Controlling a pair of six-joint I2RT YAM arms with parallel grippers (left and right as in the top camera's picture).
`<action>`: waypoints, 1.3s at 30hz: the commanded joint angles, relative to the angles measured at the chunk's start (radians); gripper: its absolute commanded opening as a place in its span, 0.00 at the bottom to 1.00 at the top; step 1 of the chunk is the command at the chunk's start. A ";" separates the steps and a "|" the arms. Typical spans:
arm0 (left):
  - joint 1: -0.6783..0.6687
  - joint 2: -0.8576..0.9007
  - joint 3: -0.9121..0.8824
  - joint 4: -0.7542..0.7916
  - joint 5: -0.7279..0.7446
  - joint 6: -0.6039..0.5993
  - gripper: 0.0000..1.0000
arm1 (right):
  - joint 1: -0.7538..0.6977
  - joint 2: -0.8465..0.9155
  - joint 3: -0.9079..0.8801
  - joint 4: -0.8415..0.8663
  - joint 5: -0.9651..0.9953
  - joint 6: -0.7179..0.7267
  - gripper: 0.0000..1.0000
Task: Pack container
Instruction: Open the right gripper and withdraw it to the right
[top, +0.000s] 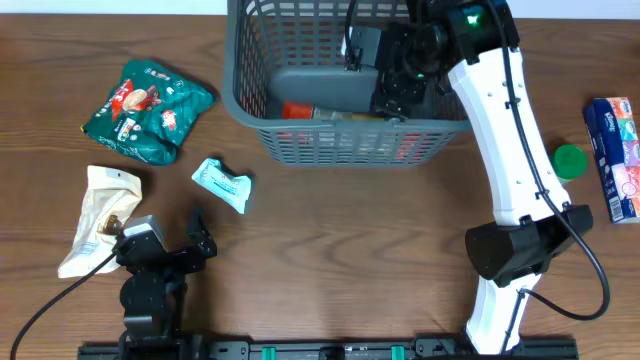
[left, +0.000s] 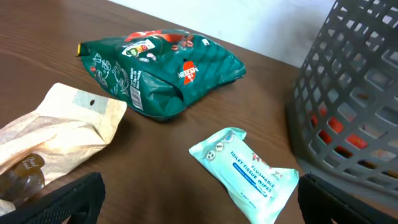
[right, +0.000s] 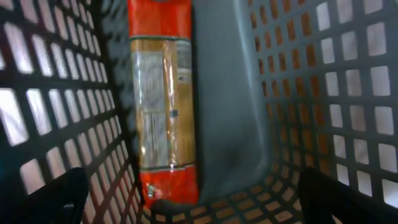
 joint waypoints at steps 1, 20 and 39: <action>0.003 -0.001 -0.016 -0.021 -0.018 -0.004 0.99 | 0.008 -0.022 0.018 0.024 -0.024 0.061 0.91; 0.003 -0.001 -0.016 -0.021 -0.018 -0.004 0.98 | -0.178 -0.069 0.246 0.039 0.584 1.064 0.99; 0.003 -0.001 -0.016 -0.021 -0.018 -0.004 0.99 | -0.714 -0.089 0.326 -0.278 0.565 1.463 0.99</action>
